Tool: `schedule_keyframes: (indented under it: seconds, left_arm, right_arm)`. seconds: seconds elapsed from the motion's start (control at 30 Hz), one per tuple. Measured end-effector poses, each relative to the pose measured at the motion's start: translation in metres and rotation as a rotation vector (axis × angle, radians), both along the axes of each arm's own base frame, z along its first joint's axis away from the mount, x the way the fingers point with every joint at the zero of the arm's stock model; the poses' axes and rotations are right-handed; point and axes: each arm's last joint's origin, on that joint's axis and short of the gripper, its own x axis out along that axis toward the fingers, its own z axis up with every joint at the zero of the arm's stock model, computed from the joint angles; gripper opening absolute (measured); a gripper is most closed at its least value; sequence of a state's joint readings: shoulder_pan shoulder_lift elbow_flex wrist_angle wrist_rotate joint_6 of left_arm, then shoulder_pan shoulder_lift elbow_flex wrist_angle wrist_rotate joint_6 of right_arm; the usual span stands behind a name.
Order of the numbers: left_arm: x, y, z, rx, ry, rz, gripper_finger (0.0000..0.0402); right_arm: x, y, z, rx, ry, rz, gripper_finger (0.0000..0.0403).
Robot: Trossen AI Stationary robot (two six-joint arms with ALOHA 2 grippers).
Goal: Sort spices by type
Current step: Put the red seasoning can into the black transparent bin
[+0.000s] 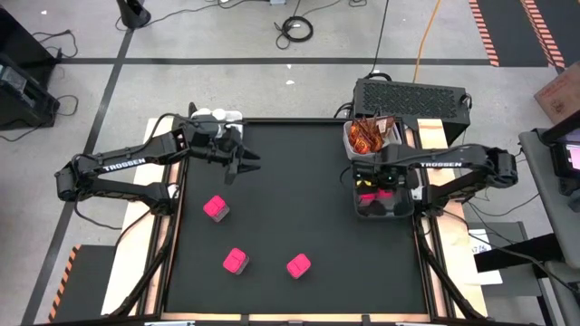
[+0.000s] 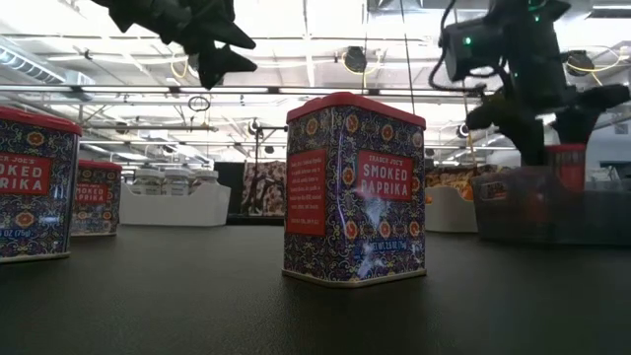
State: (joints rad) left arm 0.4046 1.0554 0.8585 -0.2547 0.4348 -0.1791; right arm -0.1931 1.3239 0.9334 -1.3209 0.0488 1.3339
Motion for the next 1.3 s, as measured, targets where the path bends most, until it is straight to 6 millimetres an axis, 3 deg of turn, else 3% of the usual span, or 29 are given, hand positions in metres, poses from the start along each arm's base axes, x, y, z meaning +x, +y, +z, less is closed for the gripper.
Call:
schedule_keyframes:
  seconds: [0.2,0.7,1.3]
  left_arm:
    - [0.002,0.001,0.004,-0.009,-0.037,0.012,0.0192]
    - [0.003,0.002,0.005,-0.012,-0.048,0.048,0.0192]
    - [0.003,0.003,0.005,0.001,-0.044,0.071,0.0192]
  right_arm:
    - [-0.004,-0.005,-0.014,0.01,0.003,0.01,0.0212]
    - [0.002,-0.016,-0.015,0.017,-0.086,0.086,0.0214]
    - [0.002,-0.016,-0.015,0.018,-0.084,0.09,0.0265]
